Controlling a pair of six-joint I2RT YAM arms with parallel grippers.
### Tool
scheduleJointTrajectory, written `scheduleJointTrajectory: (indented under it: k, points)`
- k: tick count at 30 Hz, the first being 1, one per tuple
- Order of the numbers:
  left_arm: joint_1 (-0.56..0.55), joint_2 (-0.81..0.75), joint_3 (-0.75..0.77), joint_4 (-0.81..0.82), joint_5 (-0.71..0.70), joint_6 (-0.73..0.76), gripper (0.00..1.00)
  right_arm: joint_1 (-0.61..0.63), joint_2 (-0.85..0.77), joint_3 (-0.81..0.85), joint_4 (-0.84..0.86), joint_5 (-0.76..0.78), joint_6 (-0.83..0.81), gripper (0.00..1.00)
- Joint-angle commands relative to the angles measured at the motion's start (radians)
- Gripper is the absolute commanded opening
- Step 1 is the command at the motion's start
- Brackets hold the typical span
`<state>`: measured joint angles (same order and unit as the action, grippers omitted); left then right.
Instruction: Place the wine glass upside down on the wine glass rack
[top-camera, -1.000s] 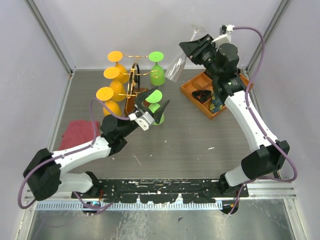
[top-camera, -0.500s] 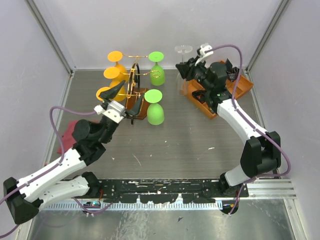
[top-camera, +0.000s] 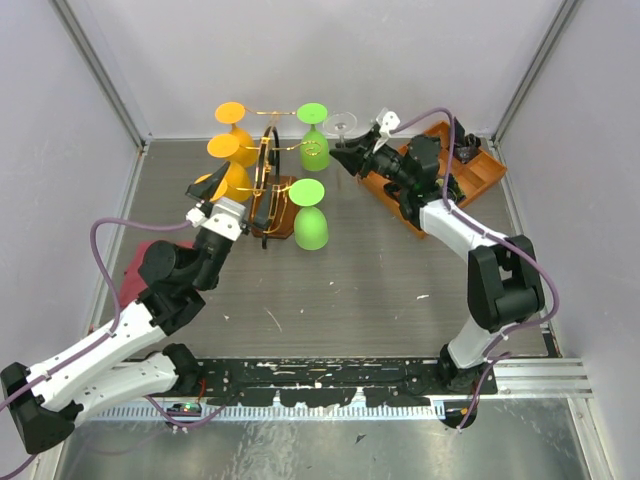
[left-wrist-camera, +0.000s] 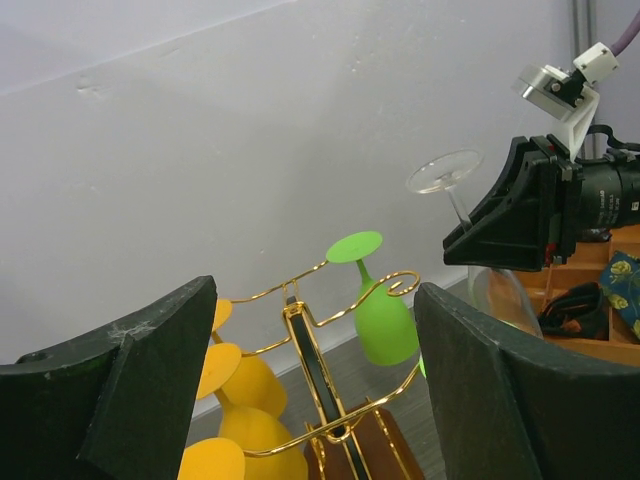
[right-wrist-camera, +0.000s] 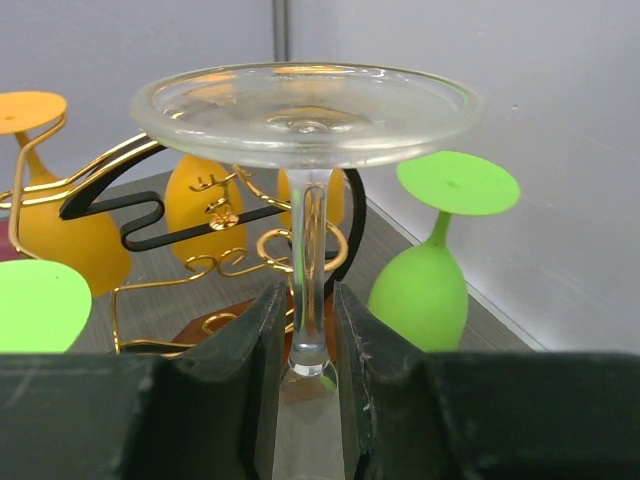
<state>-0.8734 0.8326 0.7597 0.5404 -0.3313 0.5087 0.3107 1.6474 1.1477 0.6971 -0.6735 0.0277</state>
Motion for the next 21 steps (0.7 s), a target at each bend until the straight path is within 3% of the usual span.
scheduleJointTrajectory:
  k: [1, 21]
  points:
    - [-0.001, -0.014, 0.003, 0.025, -0.038, 0.025, 0.87, 0.004, 0.029, 0.007, 0.197, -0.111, 0.046, 0.01]
    - [-0.002, -0.03, 0.01, -0.054, -0.083, 0.021, 0.87, 0.059, 0.169, -0.025, 0.418, -0.113, 0.127, 0.01]
